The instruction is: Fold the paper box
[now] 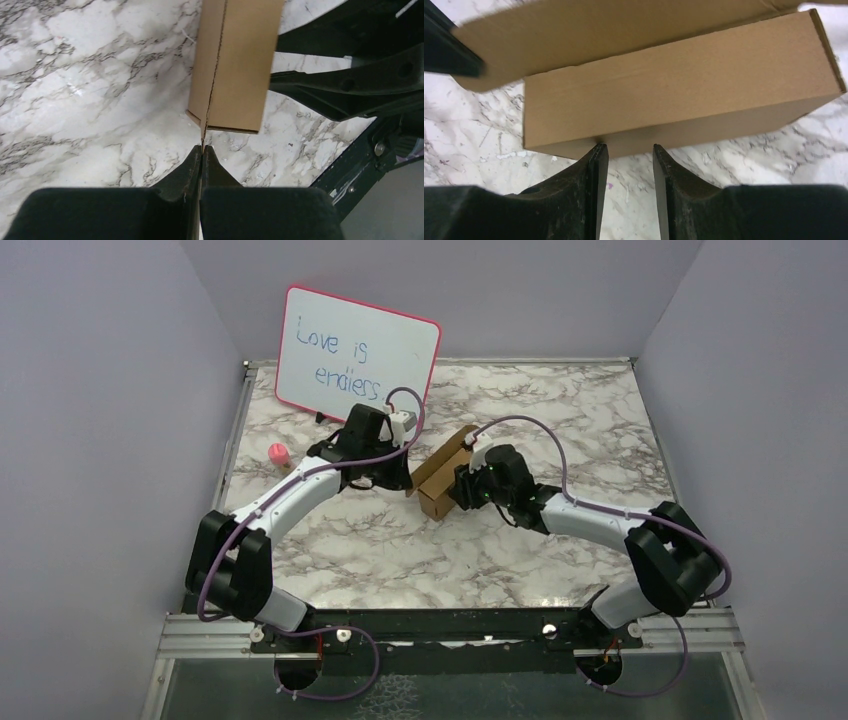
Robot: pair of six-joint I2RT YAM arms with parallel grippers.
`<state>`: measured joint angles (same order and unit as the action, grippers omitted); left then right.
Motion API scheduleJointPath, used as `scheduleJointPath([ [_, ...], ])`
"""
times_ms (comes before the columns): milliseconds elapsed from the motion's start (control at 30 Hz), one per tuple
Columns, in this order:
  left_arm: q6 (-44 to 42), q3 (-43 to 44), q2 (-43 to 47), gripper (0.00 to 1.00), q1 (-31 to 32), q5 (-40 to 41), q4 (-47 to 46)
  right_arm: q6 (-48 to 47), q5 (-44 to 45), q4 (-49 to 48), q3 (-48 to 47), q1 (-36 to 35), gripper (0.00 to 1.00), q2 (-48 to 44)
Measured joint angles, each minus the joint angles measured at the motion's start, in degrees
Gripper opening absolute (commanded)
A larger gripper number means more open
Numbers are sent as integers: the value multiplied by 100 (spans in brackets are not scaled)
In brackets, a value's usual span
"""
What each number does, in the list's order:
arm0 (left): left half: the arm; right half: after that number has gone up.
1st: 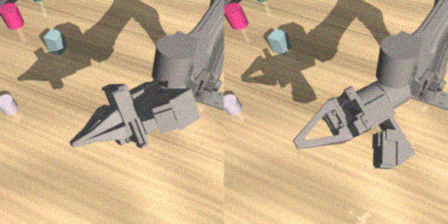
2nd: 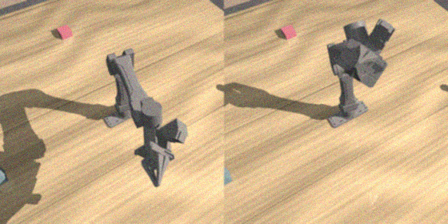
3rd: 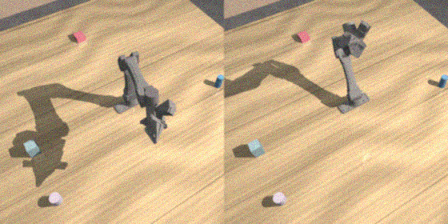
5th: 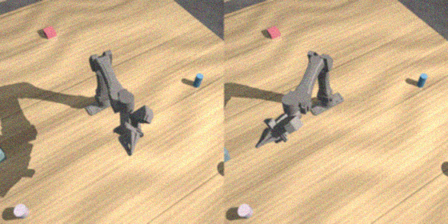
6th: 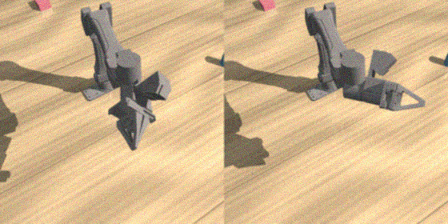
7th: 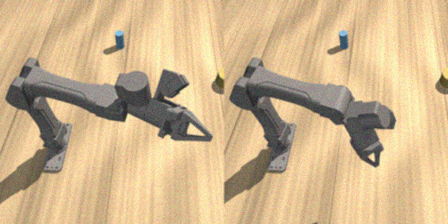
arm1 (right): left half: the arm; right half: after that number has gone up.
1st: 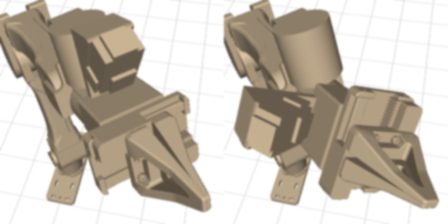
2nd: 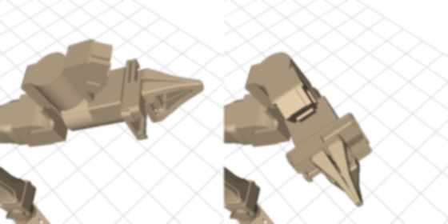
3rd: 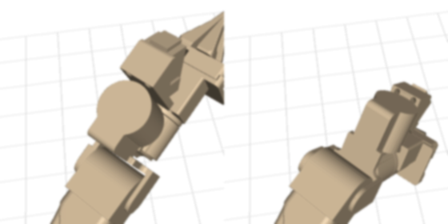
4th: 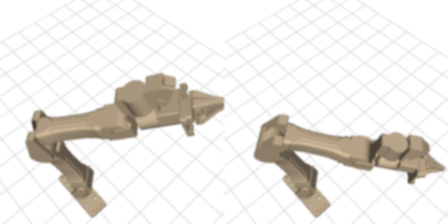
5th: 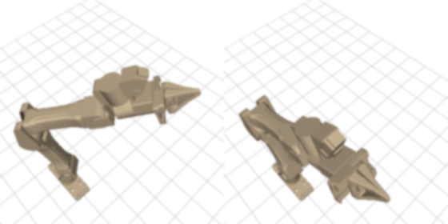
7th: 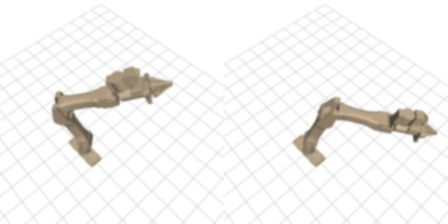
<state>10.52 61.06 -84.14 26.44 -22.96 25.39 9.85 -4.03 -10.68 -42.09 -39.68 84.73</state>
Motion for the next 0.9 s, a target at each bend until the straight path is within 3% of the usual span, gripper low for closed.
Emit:
scheduleJointPath([
  [367,-450,238,-210,2,321,-20,181,-531,-417,-192,-345,7,45,304],
  [533,-535,378,-221,4,398,380,409,-538,-389,-205,-343,2,50,278],
  [900,-765,763,-466,7,446,726,658,-494,-442,-214,-339,0,50,122],
])
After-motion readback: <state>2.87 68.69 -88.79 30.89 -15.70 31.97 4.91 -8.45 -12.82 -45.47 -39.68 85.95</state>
